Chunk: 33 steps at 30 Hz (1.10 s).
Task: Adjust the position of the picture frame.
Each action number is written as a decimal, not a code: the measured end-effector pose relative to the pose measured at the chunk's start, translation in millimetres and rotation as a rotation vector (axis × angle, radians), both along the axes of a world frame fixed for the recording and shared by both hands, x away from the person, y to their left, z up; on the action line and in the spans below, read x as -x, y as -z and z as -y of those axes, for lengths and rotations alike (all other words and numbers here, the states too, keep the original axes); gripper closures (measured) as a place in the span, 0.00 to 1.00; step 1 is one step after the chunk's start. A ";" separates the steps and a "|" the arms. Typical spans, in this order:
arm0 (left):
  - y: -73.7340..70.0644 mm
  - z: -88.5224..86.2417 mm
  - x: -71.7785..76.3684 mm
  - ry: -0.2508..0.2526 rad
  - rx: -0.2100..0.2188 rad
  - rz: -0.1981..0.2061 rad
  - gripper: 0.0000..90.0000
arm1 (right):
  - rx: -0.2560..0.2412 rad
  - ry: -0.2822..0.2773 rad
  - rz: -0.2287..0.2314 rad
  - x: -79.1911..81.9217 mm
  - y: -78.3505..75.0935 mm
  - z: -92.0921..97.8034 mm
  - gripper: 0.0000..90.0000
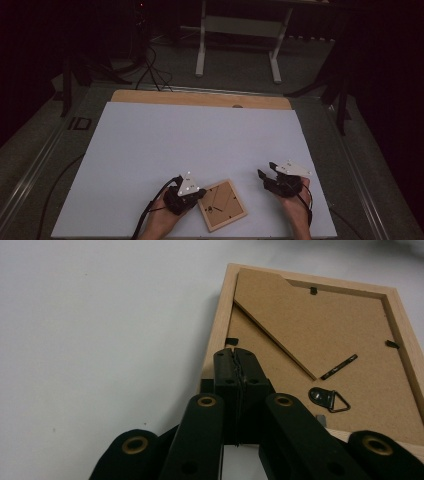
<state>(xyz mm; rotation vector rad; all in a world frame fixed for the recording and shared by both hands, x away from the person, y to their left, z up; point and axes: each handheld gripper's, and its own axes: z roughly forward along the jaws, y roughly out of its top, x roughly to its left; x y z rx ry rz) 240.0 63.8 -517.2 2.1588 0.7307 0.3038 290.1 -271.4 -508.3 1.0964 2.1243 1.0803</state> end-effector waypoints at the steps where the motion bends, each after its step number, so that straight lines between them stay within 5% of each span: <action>1: -0.1 -0.3 -0.3 0.002 0.000 -0.001 1.00 | 0.001 0.000 0.001 0.1 -0.1 0.0 0.51; 33: 2.8 -5.3 -33.9 -0.092 0.000 0.036 1.00 | 0.001 -0.018 0.014 2.2 -1.1 -3.3 0.52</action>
